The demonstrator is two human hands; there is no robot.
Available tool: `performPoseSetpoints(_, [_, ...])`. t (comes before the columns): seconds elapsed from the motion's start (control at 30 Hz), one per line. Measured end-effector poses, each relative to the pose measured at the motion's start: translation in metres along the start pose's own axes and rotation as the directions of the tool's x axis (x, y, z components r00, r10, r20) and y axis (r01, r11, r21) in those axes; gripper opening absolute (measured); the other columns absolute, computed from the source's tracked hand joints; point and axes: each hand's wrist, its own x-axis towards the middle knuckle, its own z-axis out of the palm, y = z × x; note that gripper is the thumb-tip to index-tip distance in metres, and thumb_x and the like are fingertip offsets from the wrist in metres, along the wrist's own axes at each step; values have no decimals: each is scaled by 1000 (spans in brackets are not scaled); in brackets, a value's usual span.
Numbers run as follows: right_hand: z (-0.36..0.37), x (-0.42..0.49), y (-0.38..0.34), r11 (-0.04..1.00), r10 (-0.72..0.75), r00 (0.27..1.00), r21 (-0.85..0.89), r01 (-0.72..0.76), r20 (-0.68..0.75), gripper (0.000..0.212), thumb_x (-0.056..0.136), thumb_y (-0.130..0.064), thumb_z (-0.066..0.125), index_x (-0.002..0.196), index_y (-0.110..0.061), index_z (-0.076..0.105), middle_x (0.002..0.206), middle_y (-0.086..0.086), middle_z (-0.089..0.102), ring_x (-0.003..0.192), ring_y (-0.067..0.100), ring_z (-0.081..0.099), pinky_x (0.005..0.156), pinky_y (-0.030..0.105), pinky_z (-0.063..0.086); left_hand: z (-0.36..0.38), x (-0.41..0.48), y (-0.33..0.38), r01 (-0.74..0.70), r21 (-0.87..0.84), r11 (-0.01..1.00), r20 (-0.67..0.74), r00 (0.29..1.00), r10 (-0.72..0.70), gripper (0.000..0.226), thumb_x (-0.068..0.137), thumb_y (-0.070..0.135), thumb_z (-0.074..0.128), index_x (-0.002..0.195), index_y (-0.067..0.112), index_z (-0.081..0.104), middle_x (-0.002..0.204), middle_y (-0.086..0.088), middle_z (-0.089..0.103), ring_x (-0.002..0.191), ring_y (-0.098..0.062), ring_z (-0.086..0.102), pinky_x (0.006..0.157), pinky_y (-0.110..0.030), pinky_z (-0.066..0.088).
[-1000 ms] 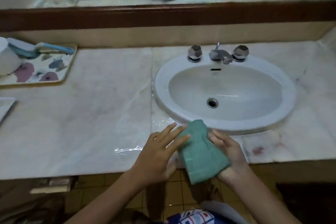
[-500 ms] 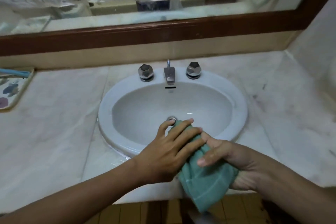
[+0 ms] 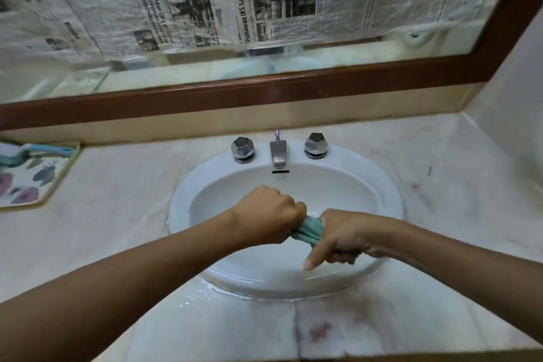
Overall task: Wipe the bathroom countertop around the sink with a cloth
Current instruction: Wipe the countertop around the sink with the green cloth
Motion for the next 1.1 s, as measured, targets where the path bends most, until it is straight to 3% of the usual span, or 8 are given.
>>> performPoseSetpoints(0.1, [-20, 16, -18, 858, -129, 943, -511, -49, -307, 25, 69, -20, 76, 68, -14, 52, 60, 2, 54, 50, 19, 50, 46, 23, 36, -10, 18, -2, 344, -42, 938, 205, 922, -329, 26, 84, 34, 60, 96, 13, 66, 86, -11, 63, 73, -33, 59, 60, -31, 36])
performPoseSetpoints(0.2, [-36, 29, -27, 555, -394, 833, -823, -121, -388, 20, 73, -14, 61, 65, -17, 43, 64, 0, 41, 65, 26, 48, 56, 28, 35, -4, 36, -4, 553, -250, 795, 316, 823, -473, 14, 79, 26, 57, 77, 13, 60, 81, -9, 61, 64, -26, 50, 58, -29, 39])
performPoseSetpoints(0.43, [-59, 60, -18, 172, -689, 705, -983, -66, -168, 16, 55, -12, 73, 67, -11, 62, 65, 10, 63, 55, 31, 60, 46, 25, 24, 12, 49, 1, 703, -711, 15, 619, 636, -460, 19, 66, 1, 59, 57, 7, 43, 47, -7, 38, 37, -19, 27, 45, -22, 22])
performPoseSetpoints(0.53, [-69, 71, -9, 214, -707, 683, -976, -43, -185, 43, 20, -17, 79, 41, -19, 42, 35, 0, 46, 25, 22, 40, 49, 10, 4, 10, 56, 5, 709, -672, -215, 726, 574, -378, 26, 66, -2, 57, 60, 11, 35, 46, -3, 28, 38, -16, 20, 48, -21, 16])
performPoseSetpoints(0.67, [-75, 72, -8, 207, -744, 653, -978, 26, -140, 43, 24, -19, 83, 43, -16, 45, 35, 0, 46, 25, 21, 40, 42, 13, 17, 2, 60, 0, 722, -544, -428, 827, 549, -125, 35, 76, 4, 49, 52, 18, 28, 42, 1, 24, 31, -11, 18, 45, -19, 11])
performPoseSetpoints(0.87, [-79, 64, -16, 95, -830, 553, -995, 14, -72, 38, 35, -28, 85, 46, -19, 50, 38, -2, 48, 29, 20, 45, 51, 18, 19, 6, 52, 1, 577, -387, -719, 695, 695, 183, 36, 62, 7, 48, 35, 20, 29, 31, 8, 21, 22, -4, 22, 35, -17, 8])
performPoseSetpoints(1.0, [-83, 72, -17, 31, -910, 414, -997, 75, 3, 35, 40, -17, 83, 50, -15, 49, 39, 2, 50, 29, 22, 45, 47, 19, 23, 5, 49, 2, 487, -343, -803, 661, 733, 162, 33, 52, 5, 55, 37, 19, 29, 33, 9, 23, 22, -4, 25, 36, -17, 10])
performPoseSetpoints(1.1, [-84, 80, -12, 62, -891, 454, -993, 100, -9, 38, 40, -13, 80, 53, -14, 45, 40, 5, 50, 30, 24, 45, 41, 20, 29, 3, 52, 9, 504, -458, -733, 752, 658, -17, 34, 62, 4, 50, 41, 20, 29, 35, 7, 23, 26, -6, 20, 35, -17, 11])
